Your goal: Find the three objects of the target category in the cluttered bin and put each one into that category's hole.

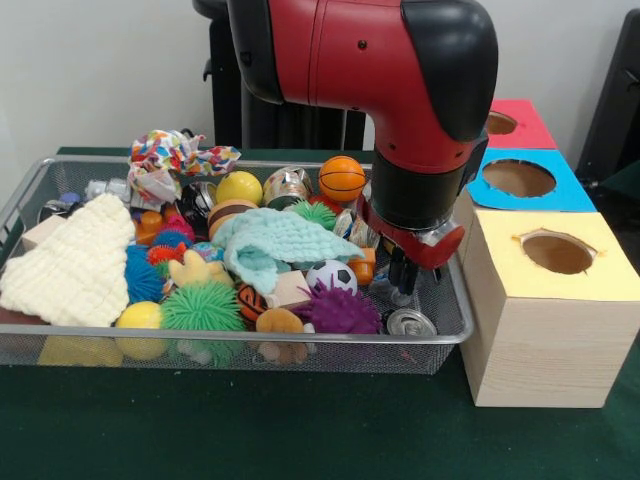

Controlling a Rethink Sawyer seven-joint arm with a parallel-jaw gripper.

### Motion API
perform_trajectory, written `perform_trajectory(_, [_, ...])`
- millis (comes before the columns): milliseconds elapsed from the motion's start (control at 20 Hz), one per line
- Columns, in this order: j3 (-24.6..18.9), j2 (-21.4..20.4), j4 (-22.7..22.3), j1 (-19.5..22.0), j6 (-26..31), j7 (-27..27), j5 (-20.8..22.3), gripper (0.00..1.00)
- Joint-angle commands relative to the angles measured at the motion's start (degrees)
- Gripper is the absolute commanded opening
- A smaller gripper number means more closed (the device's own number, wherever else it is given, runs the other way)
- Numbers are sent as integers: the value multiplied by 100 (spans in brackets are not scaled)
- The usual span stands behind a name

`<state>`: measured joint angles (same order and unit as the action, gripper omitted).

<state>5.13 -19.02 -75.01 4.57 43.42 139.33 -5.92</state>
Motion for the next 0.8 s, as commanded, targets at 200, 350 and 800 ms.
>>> perform_trajectory(200, [-2,155,-269,-85,-139,635,76,0])
perform_trajectory(350, [18,179,-255,-124,6,690,12,100])
perform_trajectory(800, [156,151,-189,-218,839,852,-130,100])
